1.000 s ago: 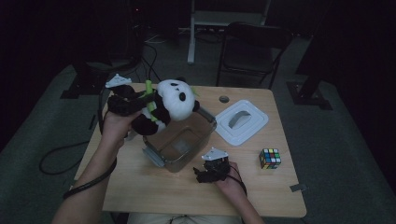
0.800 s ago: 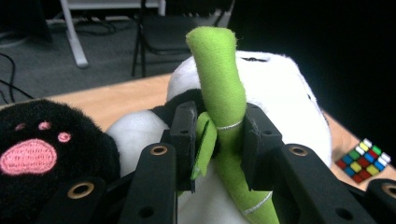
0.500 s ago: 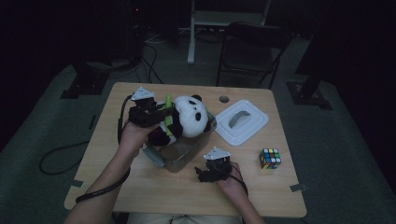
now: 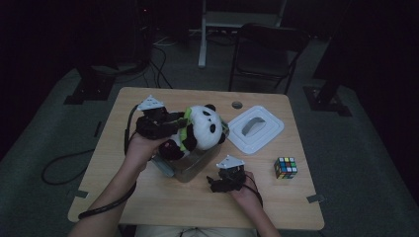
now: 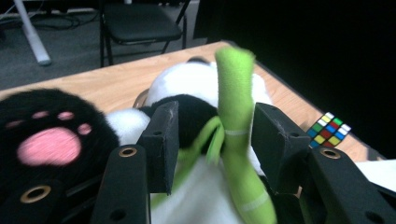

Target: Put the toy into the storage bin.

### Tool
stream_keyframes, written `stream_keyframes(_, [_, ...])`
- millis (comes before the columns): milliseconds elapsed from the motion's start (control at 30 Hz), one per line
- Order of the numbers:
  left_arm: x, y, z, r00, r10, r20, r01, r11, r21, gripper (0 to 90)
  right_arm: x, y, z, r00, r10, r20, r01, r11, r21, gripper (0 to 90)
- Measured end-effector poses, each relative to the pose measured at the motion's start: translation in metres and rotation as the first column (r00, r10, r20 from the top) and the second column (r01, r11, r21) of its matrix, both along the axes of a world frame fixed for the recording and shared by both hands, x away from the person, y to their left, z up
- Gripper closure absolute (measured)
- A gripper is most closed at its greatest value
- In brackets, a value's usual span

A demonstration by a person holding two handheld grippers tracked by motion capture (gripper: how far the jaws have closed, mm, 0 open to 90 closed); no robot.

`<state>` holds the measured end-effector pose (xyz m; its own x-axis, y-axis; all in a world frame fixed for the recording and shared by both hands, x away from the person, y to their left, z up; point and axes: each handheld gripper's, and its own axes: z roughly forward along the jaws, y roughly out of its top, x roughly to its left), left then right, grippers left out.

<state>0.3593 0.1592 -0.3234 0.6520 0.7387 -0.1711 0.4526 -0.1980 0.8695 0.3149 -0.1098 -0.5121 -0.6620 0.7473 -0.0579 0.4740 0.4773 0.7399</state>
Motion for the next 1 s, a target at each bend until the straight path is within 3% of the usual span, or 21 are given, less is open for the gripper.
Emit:
stream_keyframes(100, [0.001, 0.009, 0.004, 1.0000, -0.005, 0.006, 0.005, 0.9999, 0.011, 49.9, 0.000, -0.001, 0.001, 1.0000, -0.001, 0.001, 0.001, 1.000, 0.002, 11.4])
stream_keyframes(267, [0.003, 0.027, 0.003, 1.0000, -0.004, -0.004, 0.004, 1.0000, -0.007, 49.9, 0.000, -0.001, 0.003, 1.0000, -0.004, 0.000, 0.004, 1.000, 0.002, 11.4])
stream_keyframes(467, [0.004, 0.042, 0.001, 0.9998, 0.000, 0.020, 0.000, 0.9999, 0.015, 46.5, 0.001, -0.003, 0.003, 1.0000, -0.004, 0.000, 0.004, 1.000, -0.003, 11.4])
stream_keyframes(667, [0.008, 0.060, -0.002, 0.9995, 0.021, 0.023, -0.020, 0.9996, -0.020, 28.6, 0.002, -0.004, 0.003, 1.0000, -0.007, -0.003, 0.007, 1.000, 0.000, 11.4])
stream_keyframes(867, [0.010, 0.079, -0.009, 0.9948, 0.089, 0.048, -0.090, 0.9959, 0.009, 17.1, 0.002, -0.006, 0.003, 1.0000, -0.008, -0.002, 0.008, 1.000, -0.001, 11.4])
stream_keyframes(933, [0.013, 0.085, -0.014, 0.9933, 0.110, 0.033, -0.111, 0.9931, 0.037, 9.8, 0.002, -0.006, 0.003, 1.0000, -0.008, -0.004, 0.008, 1.000, 0.001, 11.4])
stream_keyframes(1000, [0.016, 0.093, -0.020, 0.9901, 0.137, 0.028, -0.139, 0.9893, 0.046, 9.6, 0.002, -0.006, 0.004, 1.0000, -0.007, -0.002, 0.007, 1.000, -0.002, 11.4])
